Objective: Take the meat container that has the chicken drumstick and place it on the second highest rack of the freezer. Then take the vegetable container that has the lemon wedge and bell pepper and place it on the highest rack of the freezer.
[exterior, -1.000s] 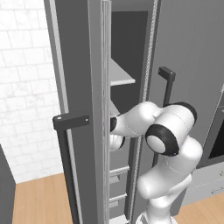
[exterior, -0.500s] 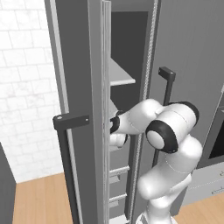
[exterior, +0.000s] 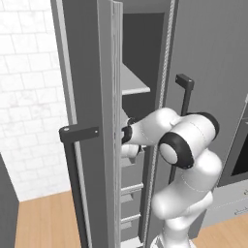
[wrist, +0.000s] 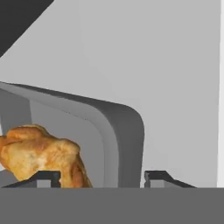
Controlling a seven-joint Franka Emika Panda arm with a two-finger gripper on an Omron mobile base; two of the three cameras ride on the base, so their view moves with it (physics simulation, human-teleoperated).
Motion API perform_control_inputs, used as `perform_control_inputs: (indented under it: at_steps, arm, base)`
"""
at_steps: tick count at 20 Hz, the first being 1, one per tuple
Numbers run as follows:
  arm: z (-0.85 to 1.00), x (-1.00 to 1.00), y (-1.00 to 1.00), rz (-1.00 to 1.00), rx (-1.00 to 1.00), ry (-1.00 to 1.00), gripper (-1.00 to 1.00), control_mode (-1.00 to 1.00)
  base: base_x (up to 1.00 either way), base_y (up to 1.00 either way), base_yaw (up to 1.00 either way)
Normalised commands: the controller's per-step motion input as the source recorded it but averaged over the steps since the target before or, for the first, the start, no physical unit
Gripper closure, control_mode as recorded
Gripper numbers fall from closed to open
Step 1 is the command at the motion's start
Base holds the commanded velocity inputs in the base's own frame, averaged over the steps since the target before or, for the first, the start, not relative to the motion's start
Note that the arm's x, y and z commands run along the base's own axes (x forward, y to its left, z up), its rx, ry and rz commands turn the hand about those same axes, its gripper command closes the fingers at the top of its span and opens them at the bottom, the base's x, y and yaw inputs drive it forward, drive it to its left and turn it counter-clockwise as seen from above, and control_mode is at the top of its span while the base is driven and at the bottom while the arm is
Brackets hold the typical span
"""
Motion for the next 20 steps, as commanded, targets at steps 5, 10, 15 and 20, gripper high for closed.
perform_control_inputs:
  at_steps: [5, 10, 15, 20]
  arm:
    - [0.0, -0.04, 0.0, -0.01, -0.04, 0.0, -1.0, -1.0]
    - [0.14, -0.72, -0.1, 0.06, 0.03, 0.0, -1.0, -1.0]
    - [0.81, -0.46, -0.36, 0.16, 0.2, -0.01, -1.0, -1.0]
    - [0.94, -0.42, -0.49, 0.26, 0.14, 0.01, -1.0, -1.0]
  base:
    - [0.0, 0.0, 0.0]
    - [0.0, 0.0, 0.0]
    - [0.0, 0.0, 0.0]
    - [0.0, 0.0, 0.0]
